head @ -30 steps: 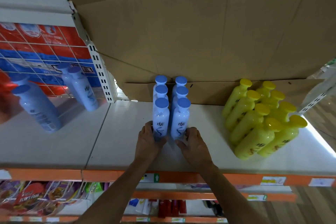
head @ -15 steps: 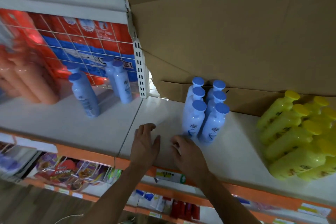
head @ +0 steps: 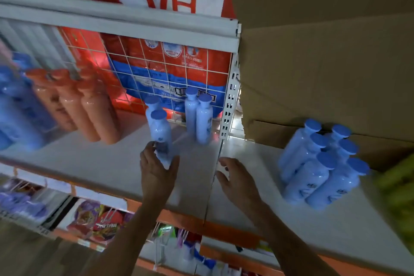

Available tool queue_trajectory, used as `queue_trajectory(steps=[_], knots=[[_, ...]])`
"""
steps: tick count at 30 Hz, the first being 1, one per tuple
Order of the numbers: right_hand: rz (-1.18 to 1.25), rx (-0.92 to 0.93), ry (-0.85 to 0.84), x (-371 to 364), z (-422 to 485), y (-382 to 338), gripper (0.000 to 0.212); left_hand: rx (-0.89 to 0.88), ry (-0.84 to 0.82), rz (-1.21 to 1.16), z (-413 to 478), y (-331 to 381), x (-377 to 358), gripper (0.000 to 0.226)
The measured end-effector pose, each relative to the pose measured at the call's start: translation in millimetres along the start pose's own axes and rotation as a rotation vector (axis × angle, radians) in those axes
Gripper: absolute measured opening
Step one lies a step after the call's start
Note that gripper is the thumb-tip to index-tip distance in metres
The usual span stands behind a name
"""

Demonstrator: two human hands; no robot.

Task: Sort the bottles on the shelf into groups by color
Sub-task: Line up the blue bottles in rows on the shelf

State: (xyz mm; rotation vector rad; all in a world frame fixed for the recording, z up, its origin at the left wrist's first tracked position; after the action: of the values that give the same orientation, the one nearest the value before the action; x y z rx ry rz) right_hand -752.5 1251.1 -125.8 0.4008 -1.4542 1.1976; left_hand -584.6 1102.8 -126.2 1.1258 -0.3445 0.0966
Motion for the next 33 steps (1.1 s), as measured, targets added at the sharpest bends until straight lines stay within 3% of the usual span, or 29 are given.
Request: queue_trajectory(steps=[6, 10, 15, 23, 27, 31, 33], knots=[[-0.034, -0.114, 0.008, -4, 25, -13, 0.044, 0.023, -0.064, -0.123, 37, -24, -2, 0.061], [-0.05, -0.147, 0.02, -6, 42, -20, 0.051, -0.031, -0.107, -0.069, 44, -29, -5, 0.052], [-0.057, -0.159, -0.019, -15, 65, -27, 0.063, 0.066, -0.179, -0.111, 45, -26, -8, 0.054], [0.176, -0.163, 0.04, -16, 115, -40, 0.076, 0.183, -0.257, -0.106, 47, -20, -2, 0.055], [0.336, -0.159, 0.08, -23, 136, -47, 0.069, 0.192, -0.257, -0.112, 49, -22, 0, 0.054], [0.345, -0.222, 0.114, -24, 143, -51, 0.044, 0.201, -0.294, -0.12, 51, -24, 1, 0.056], [0.369, -0.22, 0.098, -21, 138, -49, 0.049, 0.199, -0.323, -0.127, 50, -24, 0, 0.054]])
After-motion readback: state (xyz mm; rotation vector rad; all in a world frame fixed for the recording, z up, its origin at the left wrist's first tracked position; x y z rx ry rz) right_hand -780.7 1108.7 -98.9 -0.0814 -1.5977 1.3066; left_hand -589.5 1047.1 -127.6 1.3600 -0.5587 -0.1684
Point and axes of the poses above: each hand's wrist, its own z-axis towards the middle knuckle, its own x-axis out of the back of the hand, y = z × x, the point moved 1 cm from there along z, towards the middle knuckle, and after that the axes turned 11 degrees about -z, right-handed, at the moved point
